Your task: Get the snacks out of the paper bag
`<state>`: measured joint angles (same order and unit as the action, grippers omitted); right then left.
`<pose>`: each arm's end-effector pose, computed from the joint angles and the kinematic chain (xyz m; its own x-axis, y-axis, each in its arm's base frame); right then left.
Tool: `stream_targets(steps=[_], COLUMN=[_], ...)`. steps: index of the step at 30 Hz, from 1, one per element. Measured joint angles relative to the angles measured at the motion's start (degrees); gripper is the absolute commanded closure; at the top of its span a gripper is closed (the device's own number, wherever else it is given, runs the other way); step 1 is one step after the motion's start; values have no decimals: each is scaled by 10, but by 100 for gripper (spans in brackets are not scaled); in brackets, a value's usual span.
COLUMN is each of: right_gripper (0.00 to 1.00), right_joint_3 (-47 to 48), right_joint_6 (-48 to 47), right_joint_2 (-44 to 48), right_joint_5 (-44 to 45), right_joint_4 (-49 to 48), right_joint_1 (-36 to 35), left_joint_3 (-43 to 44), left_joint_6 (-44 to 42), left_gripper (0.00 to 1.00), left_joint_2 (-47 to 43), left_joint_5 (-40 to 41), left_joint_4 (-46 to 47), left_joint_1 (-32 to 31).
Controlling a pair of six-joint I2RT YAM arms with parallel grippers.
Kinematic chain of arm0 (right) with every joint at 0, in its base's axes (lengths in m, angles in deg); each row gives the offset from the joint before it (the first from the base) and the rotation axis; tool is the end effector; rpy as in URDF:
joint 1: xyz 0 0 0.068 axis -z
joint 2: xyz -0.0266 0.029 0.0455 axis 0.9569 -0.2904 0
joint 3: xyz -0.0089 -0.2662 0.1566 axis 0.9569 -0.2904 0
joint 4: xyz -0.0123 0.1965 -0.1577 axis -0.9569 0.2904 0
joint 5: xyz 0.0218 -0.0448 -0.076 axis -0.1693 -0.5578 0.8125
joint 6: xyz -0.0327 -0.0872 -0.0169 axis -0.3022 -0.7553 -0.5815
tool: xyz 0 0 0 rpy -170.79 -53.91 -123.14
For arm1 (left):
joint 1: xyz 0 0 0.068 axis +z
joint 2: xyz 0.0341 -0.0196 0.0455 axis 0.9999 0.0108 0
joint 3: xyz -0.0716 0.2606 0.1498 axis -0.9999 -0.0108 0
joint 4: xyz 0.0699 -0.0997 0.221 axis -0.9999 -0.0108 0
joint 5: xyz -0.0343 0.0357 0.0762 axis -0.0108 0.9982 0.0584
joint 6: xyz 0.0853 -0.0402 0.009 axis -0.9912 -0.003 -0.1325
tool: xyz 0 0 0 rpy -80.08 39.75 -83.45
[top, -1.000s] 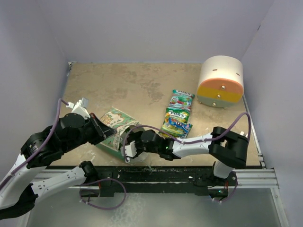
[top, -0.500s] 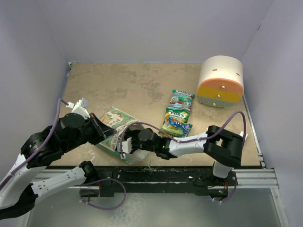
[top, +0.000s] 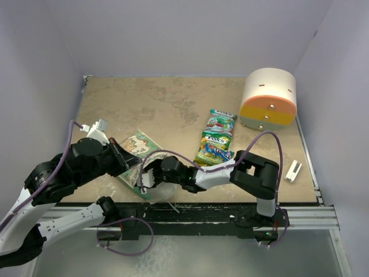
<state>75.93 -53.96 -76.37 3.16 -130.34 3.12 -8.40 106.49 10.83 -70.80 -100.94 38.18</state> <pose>0.1525 0.4227 0.2016 0.6004 -0.3975 -0.6939 -0.7340 0.0707 -0.6755 0.0702 -0.0599 0.3981 -0.7379 -0.5485 -0.3932 -0.0959 0.6619 -0.7435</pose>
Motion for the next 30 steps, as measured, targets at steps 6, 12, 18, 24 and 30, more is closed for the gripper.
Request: stream_targets(steps=[6,12,18,24,30], right_gripper=[54,84,100,100,100], right_joint_3=[26,61,62,62,59], right_joint_6=[-20,-12,0,14,34], right_joint_2=[-16,-45,-19,73,152], right_joint_5=[-1,1,-3,-56,-107], right_joint_4=[4,3,44,154,274], right_joint_1=[0,3,7,10,10], left_joint_3=[0,0,2,3,4], left_joint_6=[0,-3,-3,-5,-13], left_gripper=[100,100,100,100,100], left_joint_2=[0,6,12,10,10], left_joint_5=[0,0,0,8,10], left_joint_4=[0,3,8,33,62], left_joint_1=[0,0,0,0,0])
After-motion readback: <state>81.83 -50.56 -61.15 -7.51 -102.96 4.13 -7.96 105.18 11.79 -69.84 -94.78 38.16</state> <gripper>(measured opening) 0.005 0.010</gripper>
